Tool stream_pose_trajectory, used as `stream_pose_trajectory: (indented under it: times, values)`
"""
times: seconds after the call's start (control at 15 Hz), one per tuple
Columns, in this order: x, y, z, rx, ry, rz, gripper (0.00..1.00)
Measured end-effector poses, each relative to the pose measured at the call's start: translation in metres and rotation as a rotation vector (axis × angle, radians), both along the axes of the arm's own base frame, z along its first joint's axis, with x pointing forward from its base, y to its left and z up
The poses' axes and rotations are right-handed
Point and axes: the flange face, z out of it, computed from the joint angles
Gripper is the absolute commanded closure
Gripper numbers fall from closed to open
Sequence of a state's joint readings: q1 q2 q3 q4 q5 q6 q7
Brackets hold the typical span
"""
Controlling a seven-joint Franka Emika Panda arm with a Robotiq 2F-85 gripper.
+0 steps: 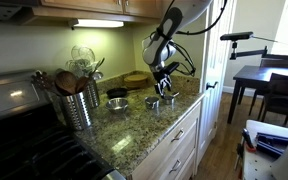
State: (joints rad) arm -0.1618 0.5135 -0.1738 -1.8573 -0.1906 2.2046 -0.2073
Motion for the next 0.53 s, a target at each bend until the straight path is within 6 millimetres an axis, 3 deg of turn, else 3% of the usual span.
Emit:
stream_pose_trajectory:
  times: [0.53]
  values:
    - [-0.003,-0.002,-0.013,0.028,0.029,0.057,0.00]
